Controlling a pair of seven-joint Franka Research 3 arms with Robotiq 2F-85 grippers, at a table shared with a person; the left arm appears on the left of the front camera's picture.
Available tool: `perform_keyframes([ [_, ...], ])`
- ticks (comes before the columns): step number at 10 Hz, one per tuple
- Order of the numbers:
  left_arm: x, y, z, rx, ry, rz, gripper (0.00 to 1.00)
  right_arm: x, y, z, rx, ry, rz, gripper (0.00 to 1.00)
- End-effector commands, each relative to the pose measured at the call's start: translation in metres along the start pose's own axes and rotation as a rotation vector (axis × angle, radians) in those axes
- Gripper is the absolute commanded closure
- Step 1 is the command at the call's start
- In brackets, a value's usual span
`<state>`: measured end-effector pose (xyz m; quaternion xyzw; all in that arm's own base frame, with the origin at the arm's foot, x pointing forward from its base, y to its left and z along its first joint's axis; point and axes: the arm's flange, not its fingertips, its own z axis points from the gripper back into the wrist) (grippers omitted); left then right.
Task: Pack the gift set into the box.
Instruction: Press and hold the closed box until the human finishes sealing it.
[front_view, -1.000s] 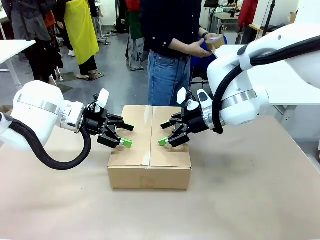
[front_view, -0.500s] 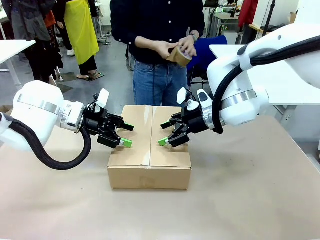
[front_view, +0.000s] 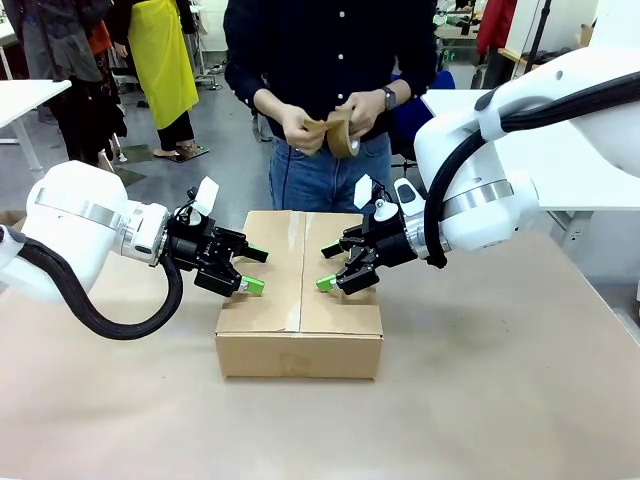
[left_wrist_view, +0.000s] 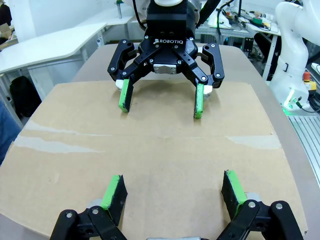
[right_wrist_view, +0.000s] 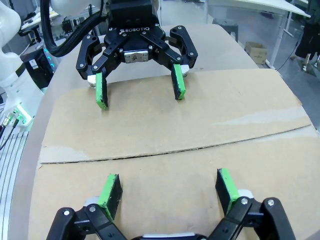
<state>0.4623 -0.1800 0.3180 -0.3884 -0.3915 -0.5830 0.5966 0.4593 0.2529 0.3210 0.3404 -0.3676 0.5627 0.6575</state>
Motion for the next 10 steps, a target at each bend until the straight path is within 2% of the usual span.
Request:
perform_keyframes([
  [1, -0.0018, -0.0023, -0.0012, -0.008, -0.004, 0.0, 0.0, -0.0054, 0.0003, -0.002, -0.011, -0.01, -0.012, 0.0],
  [10, -0.0018, -0.0023, -0.0012, -0.008, -0.004, 0.0, 0.0, -0.0054, 0.0003, -0.002, -0.011, -0.01, -0.012, 0.0],
])
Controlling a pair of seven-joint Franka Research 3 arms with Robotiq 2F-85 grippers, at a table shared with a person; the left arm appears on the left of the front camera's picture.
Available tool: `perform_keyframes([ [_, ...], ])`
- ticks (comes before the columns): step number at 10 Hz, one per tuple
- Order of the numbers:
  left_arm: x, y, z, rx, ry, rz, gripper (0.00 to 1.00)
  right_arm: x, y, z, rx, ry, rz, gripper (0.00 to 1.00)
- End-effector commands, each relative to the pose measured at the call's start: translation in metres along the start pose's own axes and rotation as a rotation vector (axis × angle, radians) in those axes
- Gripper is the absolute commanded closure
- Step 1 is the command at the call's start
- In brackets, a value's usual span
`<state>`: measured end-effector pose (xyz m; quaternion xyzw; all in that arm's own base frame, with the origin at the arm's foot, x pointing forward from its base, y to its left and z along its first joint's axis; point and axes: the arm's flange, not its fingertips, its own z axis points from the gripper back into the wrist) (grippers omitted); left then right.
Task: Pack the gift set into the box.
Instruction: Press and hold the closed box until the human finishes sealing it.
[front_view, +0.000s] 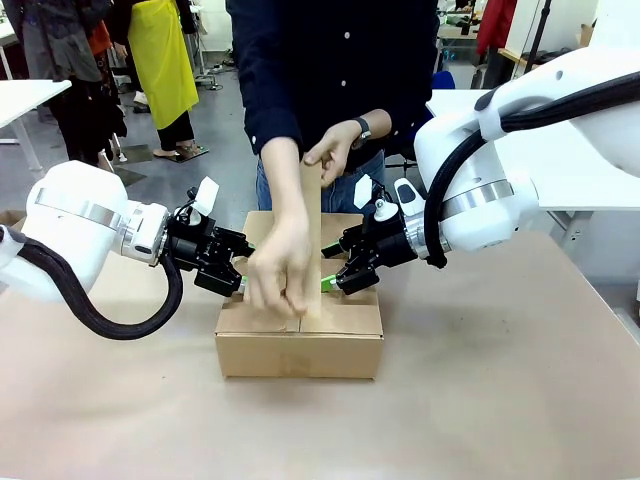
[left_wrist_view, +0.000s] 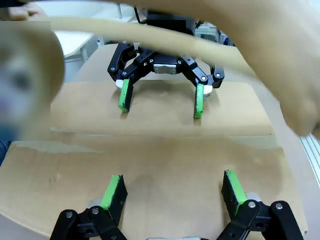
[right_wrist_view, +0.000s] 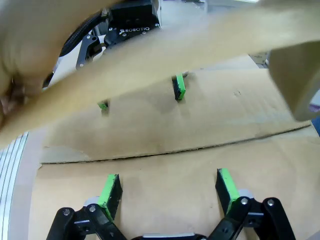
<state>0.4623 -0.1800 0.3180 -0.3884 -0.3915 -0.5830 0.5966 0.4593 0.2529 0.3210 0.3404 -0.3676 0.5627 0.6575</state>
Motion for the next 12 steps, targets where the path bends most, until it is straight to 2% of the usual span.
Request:
perform_keyframes([
  [1, -0.0018, -0.0023, -0.0012, -0.008, -0.004, 0.001, 0.0, -0.0054, 0.0003, -0.002, -0.011, -0.01, -0.012, 0.0],
  [12, -0.0018, -0.0023, -0.0012, -0.008, -0.004, 0.001, 0.0, -0.0054, 0.0003, -0.002, -0.011, -0.01, -0.012, 0.0],
])
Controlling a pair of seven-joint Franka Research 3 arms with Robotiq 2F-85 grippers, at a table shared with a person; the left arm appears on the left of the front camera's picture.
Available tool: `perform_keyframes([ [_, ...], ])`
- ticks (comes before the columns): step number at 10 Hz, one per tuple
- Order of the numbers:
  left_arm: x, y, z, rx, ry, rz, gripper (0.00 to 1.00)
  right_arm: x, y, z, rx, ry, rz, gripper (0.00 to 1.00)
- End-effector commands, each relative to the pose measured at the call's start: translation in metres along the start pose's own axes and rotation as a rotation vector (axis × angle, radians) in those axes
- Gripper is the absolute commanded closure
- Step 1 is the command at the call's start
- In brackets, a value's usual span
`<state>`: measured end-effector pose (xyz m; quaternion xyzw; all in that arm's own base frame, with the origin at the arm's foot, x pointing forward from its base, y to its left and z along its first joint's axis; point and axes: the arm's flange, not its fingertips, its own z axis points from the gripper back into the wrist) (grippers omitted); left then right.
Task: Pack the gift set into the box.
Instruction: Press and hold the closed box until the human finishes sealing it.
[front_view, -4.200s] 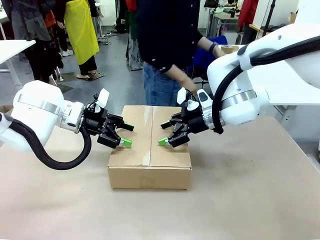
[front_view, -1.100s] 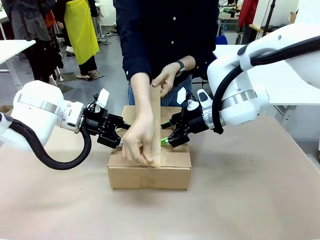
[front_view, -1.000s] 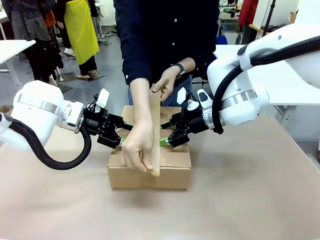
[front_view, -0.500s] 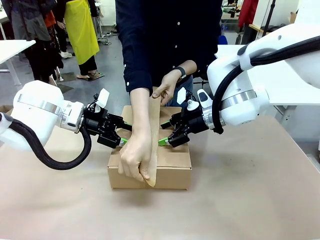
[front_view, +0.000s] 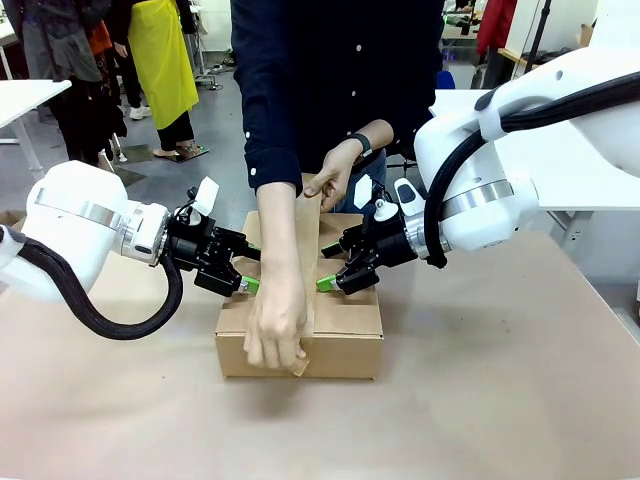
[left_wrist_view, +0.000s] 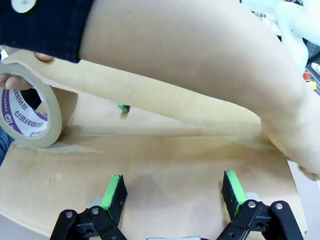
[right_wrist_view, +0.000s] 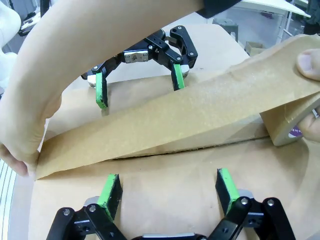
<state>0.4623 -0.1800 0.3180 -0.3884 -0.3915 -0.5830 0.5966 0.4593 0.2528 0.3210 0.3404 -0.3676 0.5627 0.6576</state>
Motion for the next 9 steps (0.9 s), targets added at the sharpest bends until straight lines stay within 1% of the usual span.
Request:
perform_keyframes([
  [1, -0.0018, -0.0023, -0.0012, -0.008, -0.004, 0.001, 0.0, -0.0054, 0.0003, -0.0021, -0.011, -0.01, -0.012, 0.0],
  [9, -0.0018, -0.0023, -0.0012, -0.008, -0.004, 0.001, 0.0, -0.0054, 0.0003, -0.0021, -0.011, -0.01, -0.012, 0.0],
])
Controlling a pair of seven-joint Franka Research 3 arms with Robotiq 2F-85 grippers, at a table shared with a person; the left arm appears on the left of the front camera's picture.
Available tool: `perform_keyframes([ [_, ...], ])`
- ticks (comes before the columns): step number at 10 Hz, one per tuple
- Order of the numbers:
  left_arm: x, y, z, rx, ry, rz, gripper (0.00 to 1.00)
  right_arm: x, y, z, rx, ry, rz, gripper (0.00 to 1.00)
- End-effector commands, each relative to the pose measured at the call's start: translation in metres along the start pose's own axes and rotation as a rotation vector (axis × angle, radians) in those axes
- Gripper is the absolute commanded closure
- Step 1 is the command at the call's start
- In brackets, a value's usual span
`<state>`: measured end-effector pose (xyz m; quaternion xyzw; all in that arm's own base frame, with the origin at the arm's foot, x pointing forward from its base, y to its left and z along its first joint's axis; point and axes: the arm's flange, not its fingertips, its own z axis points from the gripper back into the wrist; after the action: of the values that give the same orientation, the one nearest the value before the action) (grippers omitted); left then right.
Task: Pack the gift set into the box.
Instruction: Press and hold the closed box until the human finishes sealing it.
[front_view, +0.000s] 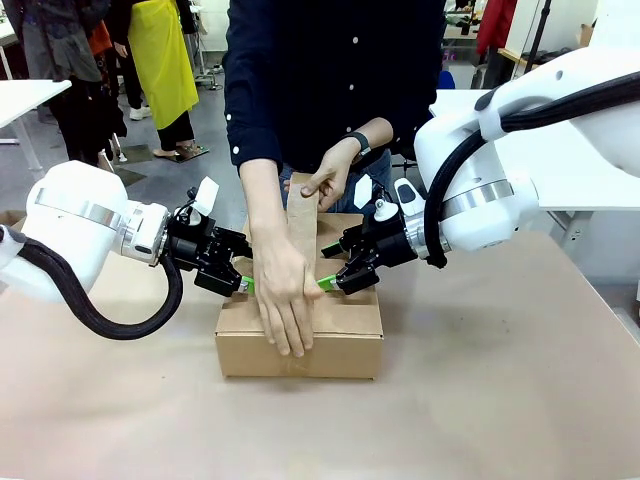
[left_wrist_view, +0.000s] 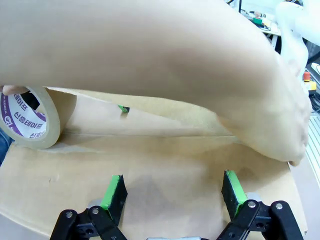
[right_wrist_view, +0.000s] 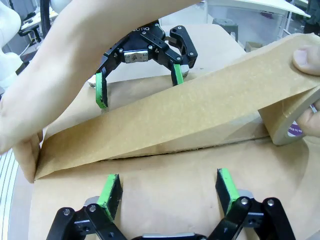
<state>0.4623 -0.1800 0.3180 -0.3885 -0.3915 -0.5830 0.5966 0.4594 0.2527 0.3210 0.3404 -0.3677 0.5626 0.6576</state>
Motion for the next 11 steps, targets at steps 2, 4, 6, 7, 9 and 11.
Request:
perform_keyframes([
  [2, -0.0018, -0.0023, -0.0012, -0.008, -0.004, 0.001, 0.0, -0.0054, 0.0004, -0.0021, -0.01, -0.01, -0.012, 0.0],
  [4, -0.0018, -0.0023, -0.0012, -0.008, -0.004, 0.001, 0.0, -0.0054, 0.0004, -0.0021, -0.01, -0.01, -0.012, 0.0],
  [6, -0.0018, -0.0023, -0.0012, -0.008, -0.004, 0.001, 0.0, -0.0054, 0.0004, -0.0021, -0.01, -0.01, -0.012, 0.0],
  [7, -0.0018, -0.0023, -0.0012, -0.008, -0.004, 0.001, 0.0, -0.0054, 0.0004, -0.0021, -0.01, -0.01, -0.012, 0.0],
  [9, -0.0018, -0.0023, -0.0012, -0.008, -0.004, 0.001, 0.0, -0.0054, 0.0004, -0.0021, -0.01, -0.01, -0.012, 0.0],
  [11, -0.0018, -0.0023, -0.0012, -0.008, -0.004, 0.001, 0.0, -0.0054, 0.0004, -0.0021, -0.01, -0.01, -0.012, 0.0],
])
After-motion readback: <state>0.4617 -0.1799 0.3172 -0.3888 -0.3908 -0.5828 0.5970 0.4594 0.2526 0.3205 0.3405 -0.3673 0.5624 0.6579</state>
